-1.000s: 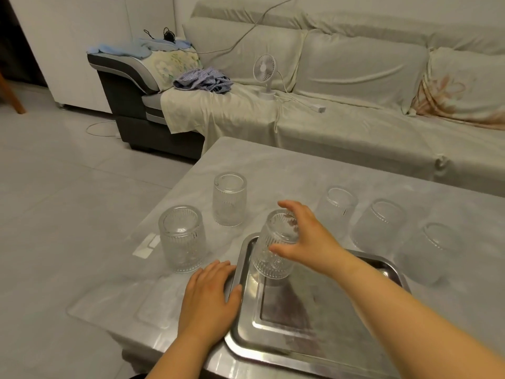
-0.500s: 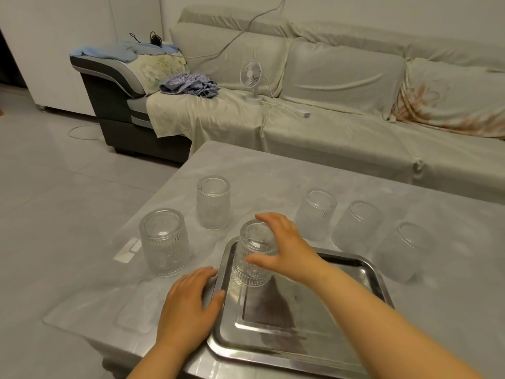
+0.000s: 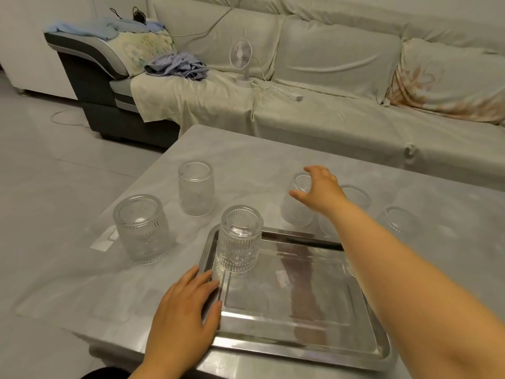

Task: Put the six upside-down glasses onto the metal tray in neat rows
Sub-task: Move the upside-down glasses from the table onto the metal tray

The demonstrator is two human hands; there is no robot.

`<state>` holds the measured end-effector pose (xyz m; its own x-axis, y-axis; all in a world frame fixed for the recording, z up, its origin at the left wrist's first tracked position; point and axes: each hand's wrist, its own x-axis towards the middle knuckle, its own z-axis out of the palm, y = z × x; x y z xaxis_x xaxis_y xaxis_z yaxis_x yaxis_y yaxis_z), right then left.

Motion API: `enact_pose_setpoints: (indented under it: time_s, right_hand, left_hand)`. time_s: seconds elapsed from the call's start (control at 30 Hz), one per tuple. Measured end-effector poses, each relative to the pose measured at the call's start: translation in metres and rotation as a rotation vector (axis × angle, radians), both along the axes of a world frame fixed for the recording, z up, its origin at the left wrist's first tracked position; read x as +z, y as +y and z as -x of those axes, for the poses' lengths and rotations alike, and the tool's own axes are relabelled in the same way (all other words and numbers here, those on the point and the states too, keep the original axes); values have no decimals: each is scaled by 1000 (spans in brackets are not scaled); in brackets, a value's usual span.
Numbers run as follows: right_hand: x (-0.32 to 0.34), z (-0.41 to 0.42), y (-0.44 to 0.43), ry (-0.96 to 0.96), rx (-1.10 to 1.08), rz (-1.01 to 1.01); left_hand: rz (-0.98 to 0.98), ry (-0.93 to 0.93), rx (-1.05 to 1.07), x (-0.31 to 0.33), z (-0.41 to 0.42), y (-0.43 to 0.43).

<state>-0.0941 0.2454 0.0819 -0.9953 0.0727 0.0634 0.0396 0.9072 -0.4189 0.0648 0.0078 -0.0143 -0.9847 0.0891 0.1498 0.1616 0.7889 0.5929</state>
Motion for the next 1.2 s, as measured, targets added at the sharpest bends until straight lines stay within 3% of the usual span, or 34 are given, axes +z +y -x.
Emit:
enact_pose_setpoints:
  time_s: [0.13,0.3,0.47,0.63,0.87,1.1,1.2]
  right_hand:
    - [-8,12,-2,-87,-31,6]
    - [-13,16,-1,-64,-67,94]
    - [-10,6,-2,74,-79,223]
    - [13,-22,0,247,-32,341]
    - [16,-77,-3,33,168,337]
    - [-9,-97,-9,-59,198,135]
    - [-11,-96,-7,-46,158,164]
  left_hand:
    - [60,2,5,5,0,1]
    - [121,29,-10,10,-1,1]
    - [144,46,-17,9,0,0]
    - [40,32,8,-1,-2,1]
    - [-3,0,28,-6,-1,-1]
    - [17,9,24,-4,-4,1]
    - [20,13,19,-3,-3,2]
